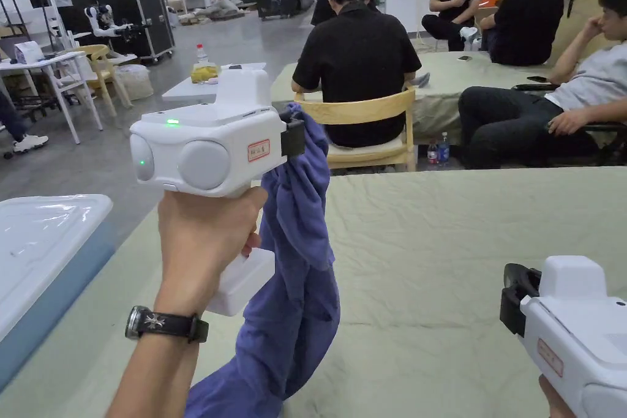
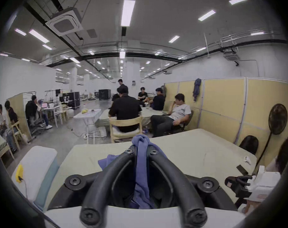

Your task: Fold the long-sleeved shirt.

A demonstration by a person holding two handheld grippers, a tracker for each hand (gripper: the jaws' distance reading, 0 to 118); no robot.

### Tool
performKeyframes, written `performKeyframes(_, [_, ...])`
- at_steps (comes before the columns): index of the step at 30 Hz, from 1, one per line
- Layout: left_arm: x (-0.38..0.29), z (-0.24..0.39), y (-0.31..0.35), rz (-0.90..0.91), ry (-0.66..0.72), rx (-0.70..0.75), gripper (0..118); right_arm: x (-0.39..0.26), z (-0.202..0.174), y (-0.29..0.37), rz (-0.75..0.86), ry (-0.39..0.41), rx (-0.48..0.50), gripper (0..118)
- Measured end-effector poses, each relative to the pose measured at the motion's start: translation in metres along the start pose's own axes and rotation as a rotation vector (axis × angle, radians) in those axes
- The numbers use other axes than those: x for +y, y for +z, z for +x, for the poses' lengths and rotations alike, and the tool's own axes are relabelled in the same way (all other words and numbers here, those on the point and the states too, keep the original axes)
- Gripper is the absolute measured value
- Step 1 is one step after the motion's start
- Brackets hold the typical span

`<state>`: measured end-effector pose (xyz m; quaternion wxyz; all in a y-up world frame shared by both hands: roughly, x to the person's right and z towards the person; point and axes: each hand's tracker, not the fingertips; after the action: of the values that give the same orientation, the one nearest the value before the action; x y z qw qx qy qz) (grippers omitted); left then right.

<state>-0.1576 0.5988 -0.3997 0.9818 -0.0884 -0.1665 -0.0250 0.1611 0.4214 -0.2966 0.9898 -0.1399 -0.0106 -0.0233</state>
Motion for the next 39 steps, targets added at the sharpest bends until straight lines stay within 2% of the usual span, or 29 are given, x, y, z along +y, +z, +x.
performKeyframes(9, [-0.018,0.102,-0.086,-0.055,0.018,-0.219,9,-0.018,0.073,0.006,-0.023,-0.064,-0.130,1])
performKeyframes(14, [-0.048,0.163,-0.137,-0.146,0.008,-0.338,9,-0.032,0.115,0.006,-0.044,-0.106,-0.220,1])
performKeyframes(17, [-0.083,0.202,-0.170,-0.241,0.003,-0.410,9,-0.042,0.138,0.005,-0.060,-0.139,-0.256,1])
performKeyframes(25, [-0.231,0.280,-0.245,-0.578,0.014,-0.506,9,-0.081,0.172,0.000,-0.148,-0.153,-0.322,1])
performKeyframes(29, [-0.294,0.305,-0.253,-0.740,0.018,-0.508,9,-0.100,0.183,-0.005,-0.194,-0.165,-0.333,1])
performKeyframes(32, [-0.321,0.311,-0.256,-0.783,0.022,-0.508,10,-0.109,0.185,-0.007,-0.220,-0.170,-0.335,1])
performKeyframes(34, [-0.327,0.315,-0.256,-0.781,0.000,-0.475,20,-0.111,0.186,-0.008,-0.230,-0.163,-0.334,1])
performKeyframes(35, [-0.329,0.317,-0.256,-0.774,-0.029,-0.440,34,-0.111,0.186,-0.009,-0.236,-0.163,-0.336,1])
performKeyframes(36, [-0.328,0.315,-0.256,-0.772,-0.054,-0.418,55,-0.111,0.185,-0.009,-0.237,-0.164,-0.337,1])
performKeyframes(39, [-0.313,0.302,-0.246,-0.690,0.014,-0.450,60,-0.107,0.182,-0.006,-0.234,-0.169,-0.333,1])
